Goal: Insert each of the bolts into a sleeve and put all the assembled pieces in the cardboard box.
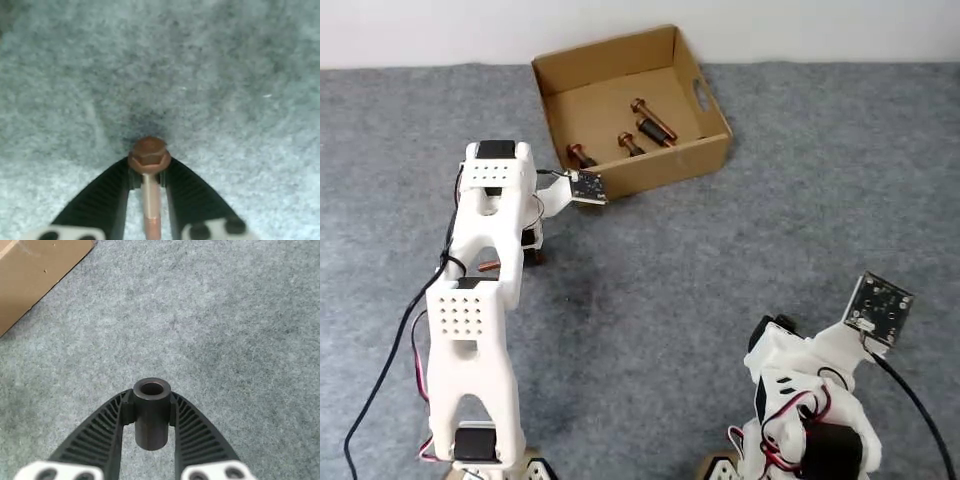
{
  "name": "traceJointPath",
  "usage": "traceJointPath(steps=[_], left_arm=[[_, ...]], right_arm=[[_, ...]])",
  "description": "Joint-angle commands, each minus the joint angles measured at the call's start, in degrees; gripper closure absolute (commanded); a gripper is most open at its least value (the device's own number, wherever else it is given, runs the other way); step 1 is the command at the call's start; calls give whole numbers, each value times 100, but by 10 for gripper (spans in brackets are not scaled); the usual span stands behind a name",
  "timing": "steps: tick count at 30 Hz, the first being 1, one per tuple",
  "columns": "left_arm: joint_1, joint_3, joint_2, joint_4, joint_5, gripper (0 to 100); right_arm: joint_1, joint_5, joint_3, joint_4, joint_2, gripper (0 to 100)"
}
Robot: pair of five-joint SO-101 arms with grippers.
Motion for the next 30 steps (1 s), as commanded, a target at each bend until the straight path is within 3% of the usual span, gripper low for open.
traceJointPath(steps=[1,9,17,25,30], left_arm=[[167,-75,-123,114,448,993],[264,804,-1908,114,1371,993],[1011,3345,-4246,114,3833,994],[1662,4760,-6523,-44,5319,995],[1846,5455,-7824,-484,6215,995]], right_arm=[[22,44,-62,-163,31,991],[13,53,-141,-154,31,991],[13,44,-220,-119,31,991],[4,53,-237,-110,31,991],[-549,53,-484,-136,31,991]])
